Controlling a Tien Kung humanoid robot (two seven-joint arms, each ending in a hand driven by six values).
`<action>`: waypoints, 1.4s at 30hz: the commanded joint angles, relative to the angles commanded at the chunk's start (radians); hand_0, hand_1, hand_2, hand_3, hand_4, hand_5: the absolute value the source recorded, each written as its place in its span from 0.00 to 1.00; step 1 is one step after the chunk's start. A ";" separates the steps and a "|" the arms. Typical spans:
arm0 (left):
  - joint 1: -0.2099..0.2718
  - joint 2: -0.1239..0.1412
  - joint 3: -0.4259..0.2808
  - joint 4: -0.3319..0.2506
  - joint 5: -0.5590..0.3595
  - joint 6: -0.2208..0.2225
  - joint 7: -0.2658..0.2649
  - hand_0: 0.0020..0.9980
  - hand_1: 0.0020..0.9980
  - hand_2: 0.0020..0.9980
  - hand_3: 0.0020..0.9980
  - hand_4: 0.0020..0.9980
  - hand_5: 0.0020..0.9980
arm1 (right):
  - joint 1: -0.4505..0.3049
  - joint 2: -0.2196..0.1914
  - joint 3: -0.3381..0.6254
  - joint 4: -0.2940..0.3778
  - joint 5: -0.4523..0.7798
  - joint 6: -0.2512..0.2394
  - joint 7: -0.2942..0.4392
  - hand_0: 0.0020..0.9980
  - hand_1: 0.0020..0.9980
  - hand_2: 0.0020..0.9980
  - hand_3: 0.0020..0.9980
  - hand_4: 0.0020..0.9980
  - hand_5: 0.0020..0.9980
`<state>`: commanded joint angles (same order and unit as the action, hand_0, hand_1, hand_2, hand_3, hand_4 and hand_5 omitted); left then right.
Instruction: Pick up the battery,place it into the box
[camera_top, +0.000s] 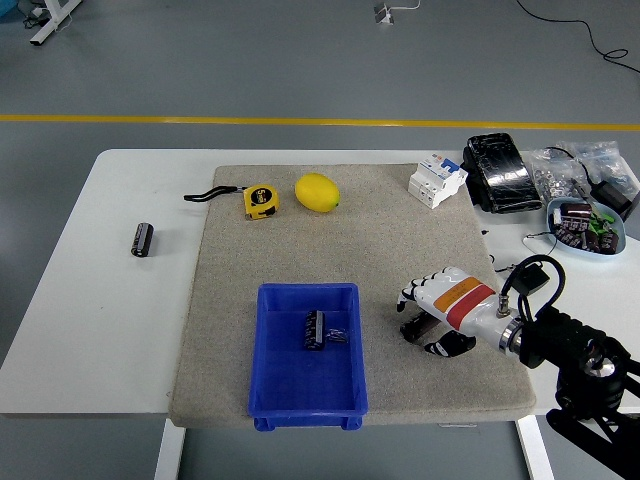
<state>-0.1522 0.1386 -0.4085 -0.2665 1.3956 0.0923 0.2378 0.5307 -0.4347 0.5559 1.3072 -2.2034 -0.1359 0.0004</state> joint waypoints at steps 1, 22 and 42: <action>0.000 0.000 0.001 0.000 -0.002 0.001 0.000 0.69 0.66 0.68 0.62 0.63 0.68 | 0.001 0.001 -0.003 -0.004 0.001 -0.002 0.001 0.45 0.52 0.65 0.54 0.89 0.05; -0.005 -0.002 0.010 -0.001 -0.011 0.000 -0.005 0.69 0.66 0.68 0.62 0.63 0.68 | 0.007 0.010 -0.024 -0.052 0.050 -0.056 0.018 0.44 0.42 0.48 0.48 0.81 0.00; -0.005 -0.002 0.015 -0.002 -0.016 -0.001 -0.008 0.69 0.66 0.68 0.62 0.63 0.68 | 0.002 0.010 -0.021 -0.052 0.059 -0.055 0.014 0.43 0.40 0.47 0.47 0.79 0.00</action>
<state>-0.1572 0.1364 -0.3936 -0.2683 1.3798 0.0909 0.2302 0.5330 -0.4252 0.5344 1.2553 -2.1448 -0.1912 0.0148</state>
